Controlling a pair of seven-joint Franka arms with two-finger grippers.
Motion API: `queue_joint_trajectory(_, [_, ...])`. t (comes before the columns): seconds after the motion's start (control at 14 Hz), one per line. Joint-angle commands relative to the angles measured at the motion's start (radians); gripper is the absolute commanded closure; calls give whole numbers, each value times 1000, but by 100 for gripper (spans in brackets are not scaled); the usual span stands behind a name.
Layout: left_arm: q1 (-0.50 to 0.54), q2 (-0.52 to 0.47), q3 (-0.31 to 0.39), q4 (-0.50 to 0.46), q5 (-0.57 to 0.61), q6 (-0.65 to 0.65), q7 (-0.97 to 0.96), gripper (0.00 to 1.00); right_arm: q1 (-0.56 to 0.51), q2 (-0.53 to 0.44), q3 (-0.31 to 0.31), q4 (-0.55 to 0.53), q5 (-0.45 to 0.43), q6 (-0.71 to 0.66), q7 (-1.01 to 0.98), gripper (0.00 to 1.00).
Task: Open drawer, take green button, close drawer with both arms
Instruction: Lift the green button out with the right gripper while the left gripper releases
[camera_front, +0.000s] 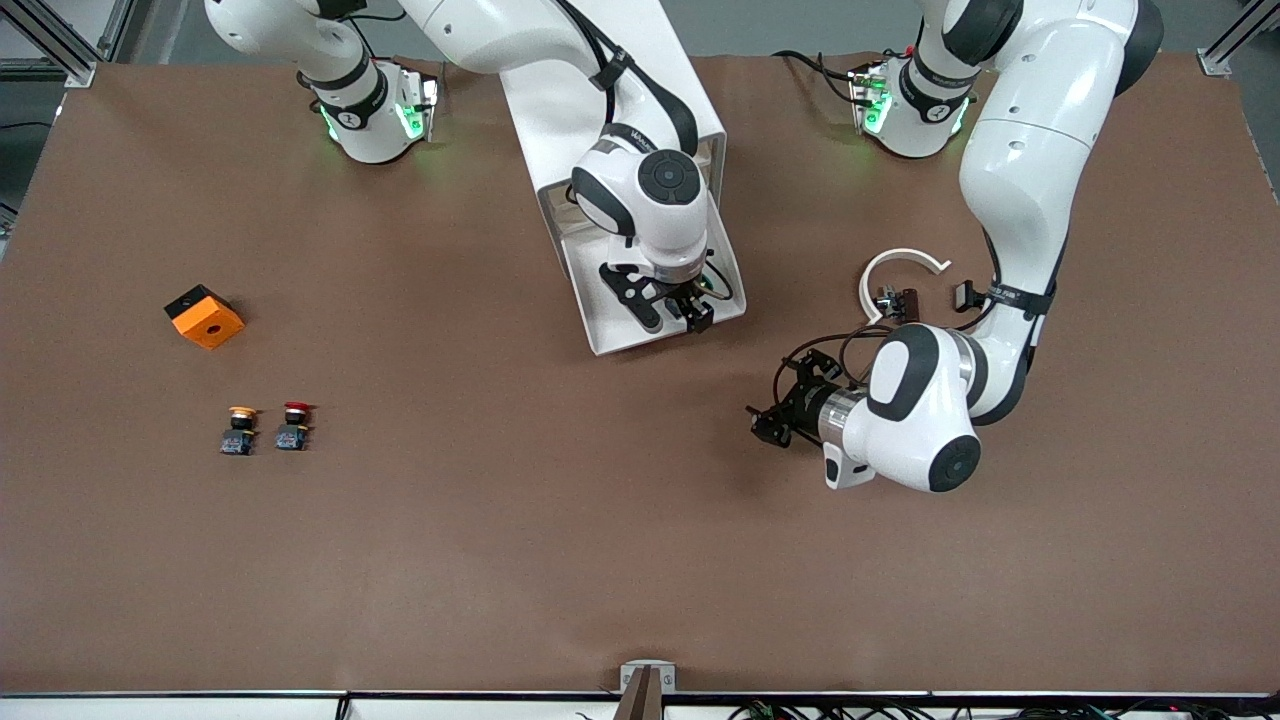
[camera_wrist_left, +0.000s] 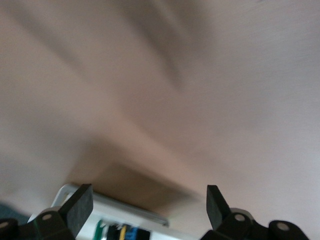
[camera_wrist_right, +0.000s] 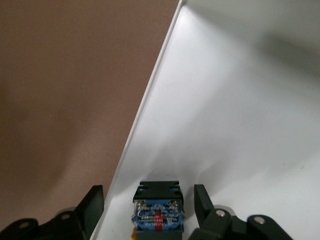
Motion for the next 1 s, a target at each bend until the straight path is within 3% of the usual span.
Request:
queue_joint_trajectory(0.0, [-31, -43, 13, -36, 63, 87, 89, 0, 10, 14, -8, 33, -5, -14, 17, 87])
queue_joint_trajectory(0.07, [-37, -43, 13, -36, 111, 110, 100, 0, 14, 14, -8, 33, -3, -14, 18, 100])
queue_joint_trajectory(0.29, [-63, -54, 15, -38, 188, 176, 101, 0, 23, 14, -8, 33, -3, -12, 22, 100])
queue_joint_trajectory(0.57, [-79, -55, 15, -39, 202, 283, 94, 0, 11, 11, -7, 62, 1, -26, 14, 100])
queue_joint_trajectory(0.79, [-80, -40, 15, -39, 214, 326, 103, 0, -22, 7, -7, 161, 21, -170, 0, 100])
queue_joint_trajectory(0.93, [-92, -9, 8, -39, 315, 349, 103, 0, -57, -2, -2, 224, 27, -273, -52, 100])
